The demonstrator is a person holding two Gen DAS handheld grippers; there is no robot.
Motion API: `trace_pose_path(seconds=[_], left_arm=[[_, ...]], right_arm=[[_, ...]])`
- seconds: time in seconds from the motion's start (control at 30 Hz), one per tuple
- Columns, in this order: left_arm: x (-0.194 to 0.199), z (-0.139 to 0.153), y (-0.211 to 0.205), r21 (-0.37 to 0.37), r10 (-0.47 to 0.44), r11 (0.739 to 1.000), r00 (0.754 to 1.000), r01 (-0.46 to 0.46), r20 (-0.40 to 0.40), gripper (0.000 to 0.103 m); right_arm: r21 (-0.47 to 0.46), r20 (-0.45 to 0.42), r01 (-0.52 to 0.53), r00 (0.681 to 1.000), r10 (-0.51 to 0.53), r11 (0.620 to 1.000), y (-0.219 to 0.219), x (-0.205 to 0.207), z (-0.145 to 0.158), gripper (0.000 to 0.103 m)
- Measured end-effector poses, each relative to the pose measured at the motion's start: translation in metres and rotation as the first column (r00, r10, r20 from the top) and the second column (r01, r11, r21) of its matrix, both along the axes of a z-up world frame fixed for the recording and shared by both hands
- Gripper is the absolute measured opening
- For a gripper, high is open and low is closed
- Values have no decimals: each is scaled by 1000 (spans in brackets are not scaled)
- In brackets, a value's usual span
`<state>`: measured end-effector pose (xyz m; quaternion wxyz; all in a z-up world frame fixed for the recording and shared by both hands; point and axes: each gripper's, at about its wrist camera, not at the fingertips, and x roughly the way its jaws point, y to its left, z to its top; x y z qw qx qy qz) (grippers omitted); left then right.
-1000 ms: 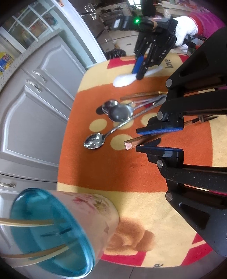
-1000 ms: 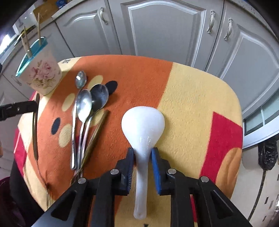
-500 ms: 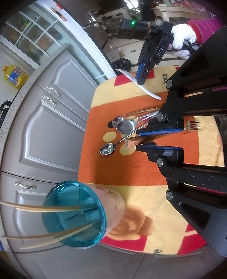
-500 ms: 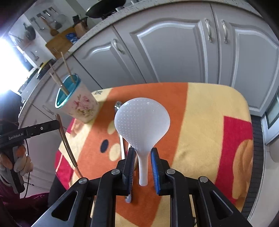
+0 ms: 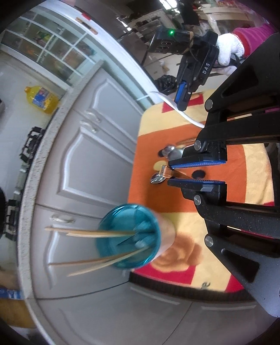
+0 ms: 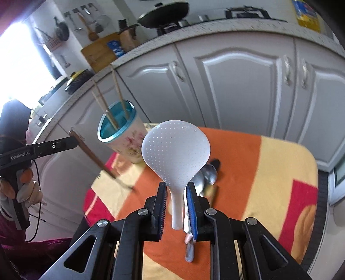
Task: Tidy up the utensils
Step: 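Lift the brown stick with the left gripper while the right gripper carries the ceramic spoon to the cup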
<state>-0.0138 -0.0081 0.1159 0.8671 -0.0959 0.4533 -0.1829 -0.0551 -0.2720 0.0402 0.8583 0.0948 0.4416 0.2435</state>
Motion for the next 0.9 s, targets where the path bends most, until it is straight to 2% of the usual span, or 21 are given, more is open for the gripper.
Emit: trace_pose_path(seconds=[0.27, 0.4, 0.63, 0.8, 0.9], left_arm=[[8, 41, 29, -17, 52, 999, 996, -51, 77, 8], [10, 53, 40, -33, 65, 998, 994, -62, 89, 8], [13, 91, 60, -75, 81, 995, 988, -72, 131, 8], [26, 120, 71, -63, 105, 993, 976, -95, 191, 8], [38, 128, 78, -42, 129, 992, 967, -123, 218, 8]], right_arm=[[8, 63, -74, 995, 73, 997, 43, 28, 36, 18], [6, 88, -107, 990, 106, 994, 61, 39, 50, 18], [0, 141, -160, 977, 159, 987, 93, 62, 78, 18], [-3, 167, -177, 970, 175, 984, 114, 85, 91, 18], [-4, 173, -174, 970, 172, 985, 129, 105, 91, 18]])
